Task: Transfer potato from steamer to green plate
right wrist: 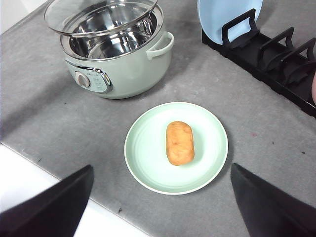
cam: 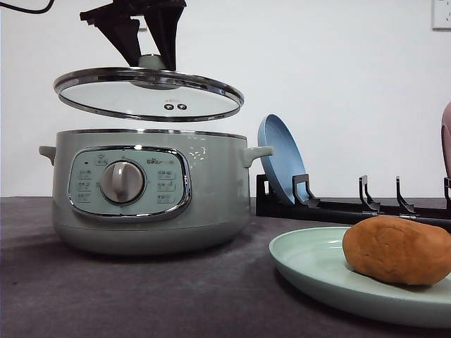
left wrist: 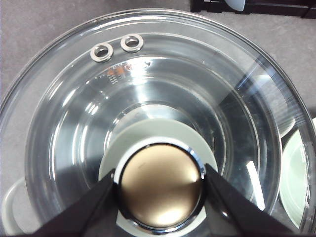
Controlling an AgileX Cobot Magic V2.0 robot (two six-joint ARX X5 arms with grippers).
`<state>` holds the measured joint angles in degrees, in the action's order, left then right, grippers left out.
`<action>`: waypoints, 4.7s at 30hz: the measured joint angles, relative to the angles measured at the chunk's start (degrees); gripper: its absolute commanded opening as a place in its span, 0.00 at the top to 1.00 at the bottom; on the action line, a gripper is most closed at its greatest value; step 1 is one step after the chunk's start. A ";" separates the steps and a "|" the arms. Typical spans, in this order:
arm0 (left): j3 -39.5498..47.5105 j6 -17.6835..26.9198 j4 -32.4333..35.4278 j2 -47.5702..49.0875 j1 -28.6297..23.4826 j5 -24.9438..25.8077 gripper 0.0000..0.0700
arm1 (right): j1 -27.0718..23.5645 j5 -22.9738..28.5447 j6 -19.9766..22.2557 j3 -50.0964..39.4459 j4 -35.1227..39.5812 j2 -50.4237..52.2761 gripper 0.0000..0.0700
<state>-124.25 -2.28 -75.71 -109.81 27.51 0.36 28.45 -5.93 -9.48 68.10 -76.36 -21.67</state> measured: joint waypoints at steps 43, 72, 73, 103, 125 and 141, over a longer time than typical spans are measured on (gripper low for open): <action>0.02 -0.15 -1.28 -5.27 0.11 0.90 1.00 | 0.00 1.46 -0.01 0.00 -0.02 0.00 0.20; 1.68 1.17 -0.70 -5.19 0.37 0.81 0.41 | 0.00 1.68 -0.46 0.00 -0.02 0.00 0.20; 1.75 1.24 -0.51 -5.19 0.37 1.06 0.36 | 0.00 1.68 -0.46 0.00 -0.01 0.00 0.20; 2.40 0.77 -1.50 8.50 0.56 2.31 0.15 | 0.00 1.68 -0.47 0.00 -0.02 0.00 0.20; 19.91 4.93 1.71 38.84 5.18 5.99 0.15 | 0.00 1.58 -0.46 0.00 -0.02 0.00 0.20; 66.58 0.00 22.62 78.05 5.20 8.96 0.15 | 0.00 1.51 -0.46 0.00 -0.02 0.00 0.20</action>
<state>-57.67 -2.29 -53.09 -31.77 32.71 9.32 28.45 -4.43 -9.93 68.10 -76.38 -21.67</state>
